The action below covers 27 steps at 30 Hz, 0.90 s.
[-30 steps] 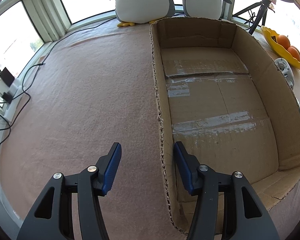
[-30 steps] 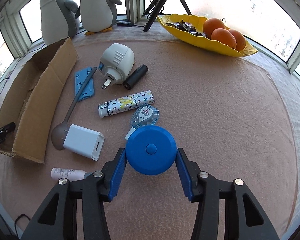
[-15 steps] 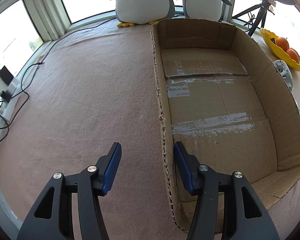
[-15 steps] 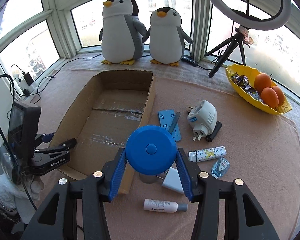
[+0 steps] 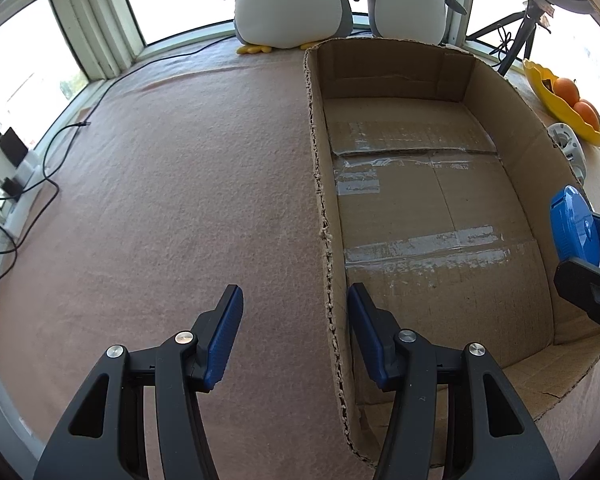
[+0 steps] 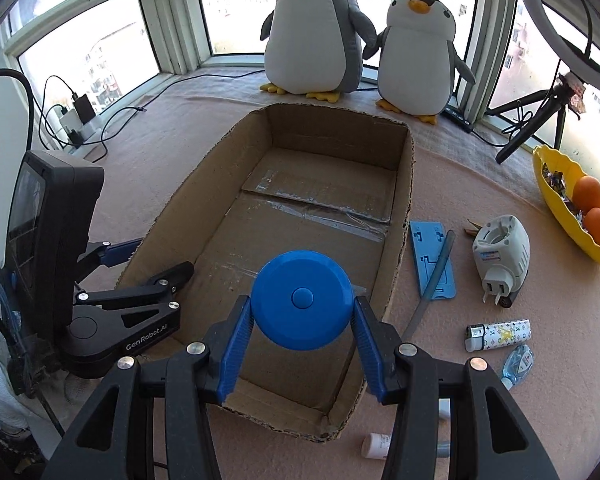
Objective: Organize rigid objects
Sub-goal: 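Carry the tape measure into the box and open the right gripper, then move the right gripper back to the clear sanitizer bottle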
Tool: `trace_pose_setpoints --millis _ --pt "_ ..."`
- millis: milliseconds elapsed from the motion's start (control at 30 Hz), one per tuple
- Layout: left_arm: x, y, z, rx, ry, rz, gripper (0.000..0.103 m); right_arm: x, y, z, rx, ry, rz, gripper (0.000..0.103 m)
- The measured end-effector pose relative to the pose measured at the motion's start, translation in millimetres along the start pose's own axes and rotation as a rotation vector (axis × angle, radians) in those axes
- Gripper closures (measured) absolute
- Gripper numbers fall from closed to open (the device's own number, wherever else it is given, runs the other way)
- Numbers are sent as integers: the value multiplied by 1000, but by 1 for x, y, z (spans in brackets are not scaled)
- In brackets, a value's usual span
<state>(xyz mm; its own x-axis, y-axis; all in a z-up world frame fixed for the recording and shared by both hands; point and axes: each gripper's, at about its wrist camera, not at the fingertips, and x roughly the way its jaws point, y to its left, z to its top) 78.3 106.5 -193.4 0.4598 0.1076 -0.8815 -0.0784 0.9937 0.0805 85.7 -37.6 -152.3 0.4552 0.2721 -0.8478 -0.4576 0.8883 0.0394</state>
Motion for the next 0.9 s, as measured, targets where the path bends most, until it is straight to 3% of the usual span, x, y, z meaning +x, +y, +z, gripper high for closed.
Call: trace_pose_setpoints --millis 267,567,900 --pt "0 0 1 6 2 3 49 2 2 -2 -4 -8 -11 57" --pt "1 -1 1 7 0 5 48 -5 0 0 7 -32 -24 49" --pt "1 -2 1 7 0 6 48 -36 -43 -14 141 -72 -52 49"
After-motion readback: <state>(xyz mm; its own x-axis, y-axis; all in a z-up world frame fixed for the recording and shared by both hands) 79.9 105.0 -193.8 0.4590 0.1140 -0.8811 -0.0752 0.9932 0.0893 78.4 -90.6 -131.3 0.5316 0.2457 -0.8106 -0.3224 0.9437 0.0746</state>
